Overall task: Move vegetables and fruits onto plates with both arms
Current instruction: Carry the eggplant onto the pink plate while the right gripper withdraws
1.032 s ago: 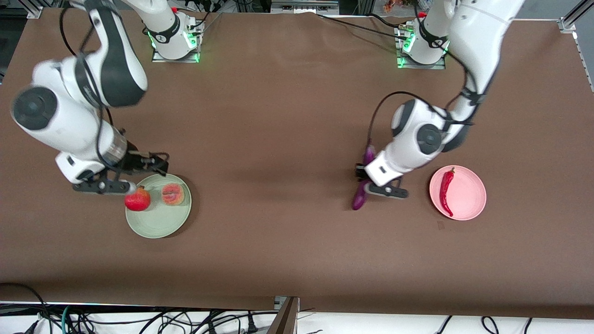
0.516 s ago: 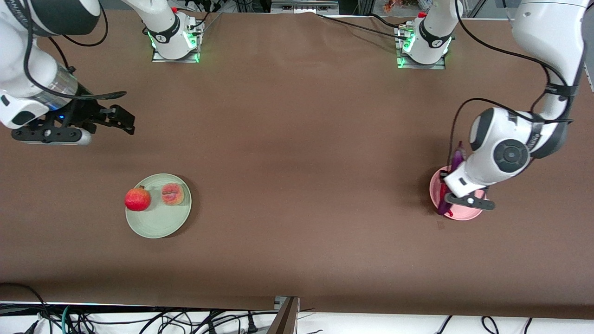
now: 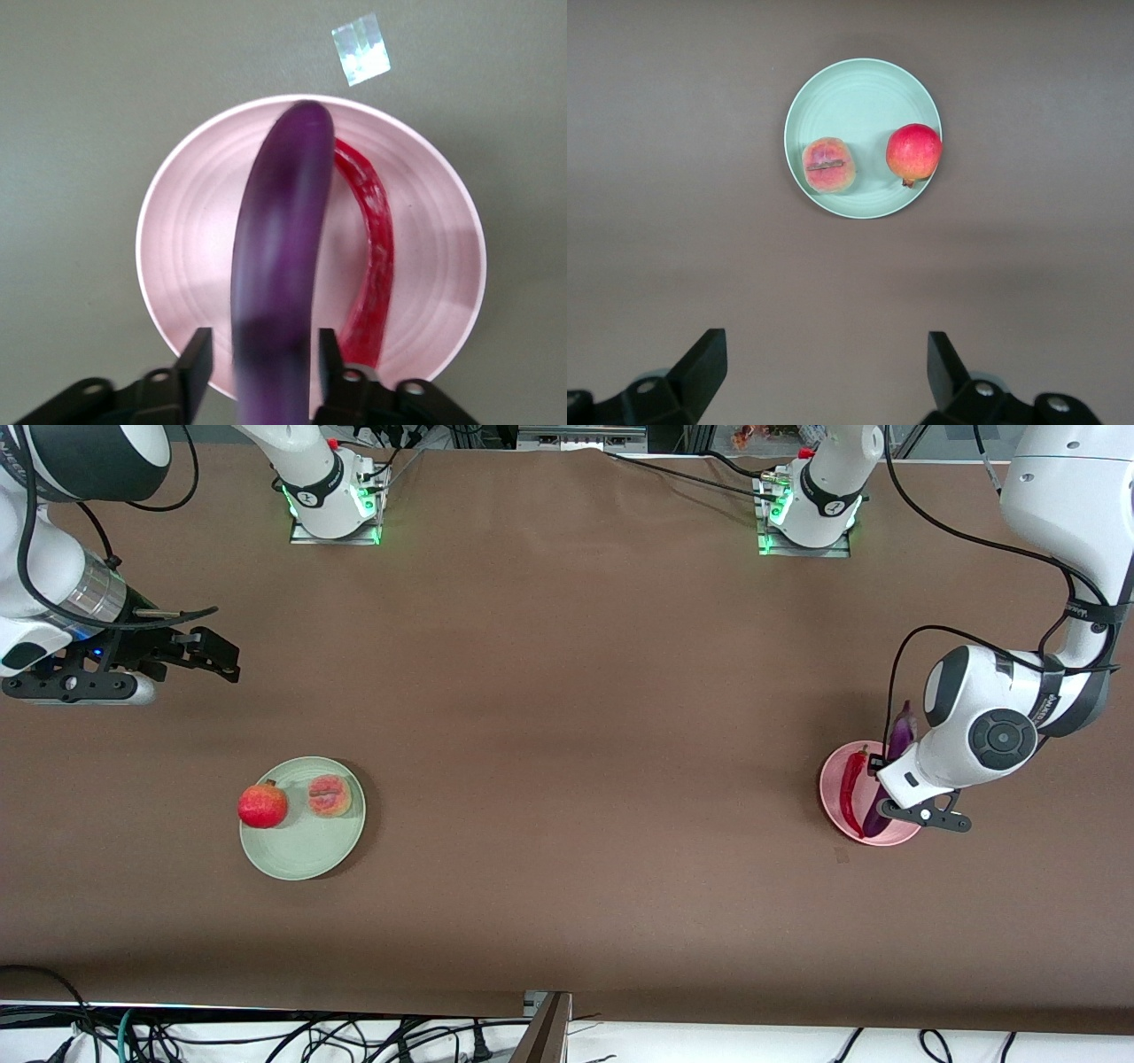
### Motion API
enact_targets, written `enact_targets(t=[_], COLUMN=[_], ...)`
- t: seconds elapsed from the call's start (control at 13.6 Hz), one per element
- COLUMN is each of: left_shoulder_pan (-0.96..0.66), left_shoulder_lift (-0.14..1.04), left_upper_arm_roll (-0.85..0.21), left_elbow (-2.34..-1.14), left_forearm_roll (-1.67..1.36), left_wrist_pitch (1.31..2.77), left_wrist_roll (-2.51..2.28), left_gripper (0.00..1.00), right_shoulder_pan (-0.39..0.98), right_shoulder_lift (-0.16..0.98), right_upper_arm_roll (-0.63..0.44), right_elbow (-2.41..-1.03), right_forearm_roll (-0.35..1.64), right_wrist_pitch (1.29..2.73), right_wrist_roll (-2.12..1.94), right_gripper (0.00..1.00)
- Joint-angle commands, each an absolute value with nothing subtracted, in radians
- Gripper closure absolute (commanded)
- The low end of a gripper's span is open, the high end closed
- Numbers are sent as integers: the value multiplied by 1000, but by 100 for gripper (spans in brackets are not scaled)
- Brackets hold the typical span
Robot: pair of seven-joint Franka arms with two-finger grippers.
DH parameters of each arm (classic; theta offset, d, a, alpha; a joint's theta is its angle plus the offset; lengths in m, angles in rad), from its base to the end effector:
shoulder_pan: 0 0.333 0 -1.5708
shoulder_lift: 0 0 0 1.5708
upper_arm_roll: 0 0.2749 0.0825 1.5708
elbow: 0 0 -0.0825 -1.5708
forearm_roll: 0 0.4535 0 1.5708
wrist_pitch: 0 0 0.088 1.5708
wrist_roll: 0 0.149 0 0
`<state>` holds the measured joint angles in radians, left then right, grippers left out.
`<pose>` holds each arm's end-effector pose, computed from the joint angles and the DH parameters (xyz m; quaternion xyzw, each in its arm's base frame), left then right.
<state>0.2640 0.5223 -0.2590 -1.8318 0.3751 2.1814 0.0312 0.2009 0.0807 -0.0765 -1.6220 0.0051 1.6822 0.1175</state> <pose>0.6555 0.0239 0.1181 -0.9870 0.1199 0.0726 0.0784 0.6445 0.0823 0.4719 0.9999 0.0032 -0.0100 0.0018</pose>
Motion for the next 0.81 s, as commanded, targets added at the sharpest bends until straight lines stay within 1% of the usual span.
enact_targets(t=[0.0,0.15,0.29,0.37,0.44,0.52,0.59,0.74], left_shoulder_pan=[258,261,256,256,258,258,259,261], left_shoulder_lift=[514,462,367,329,307,289,290,293], left_upper_arm_roll=[-258,-264,-275,-300,-337,-359,-359,-351], left_elbow=[-1798,-1789,-1781,-1749,-1709,-1624,-1529,-1378], left_forearm_roll=[400,388,382,380,355,289,223,157], left_wrist_pitch=[2160,2154,2108,2077,1993,1876,1767,1651], left_wrist_roll=[70,135,146,146,143,131,130,73], left_gripper=[0,0,0,0,0,0,0,0], right_shoulder_pan=[198,198,198,198,198,196,195,195], right_shoulder_lift=[67,68,69,71,71,72,75,72], right_upper_arm_roll=[-87,-89,-89,-89,-89,-90,-91,-97], right_elbow=[-1632,-1632,-1632,-1632,-1634,-1632,-1629,-1628], right_forearm_roll=[8,8,8,9,9,8,9,11], right_wrist_pitch=[1686,1684,1686,1686,1689,1693,1695,1695], right_wrist_roll=[68,67,67,67,66,52,42,38], right_gripper=[0,0,0,0,0,0,0,0])
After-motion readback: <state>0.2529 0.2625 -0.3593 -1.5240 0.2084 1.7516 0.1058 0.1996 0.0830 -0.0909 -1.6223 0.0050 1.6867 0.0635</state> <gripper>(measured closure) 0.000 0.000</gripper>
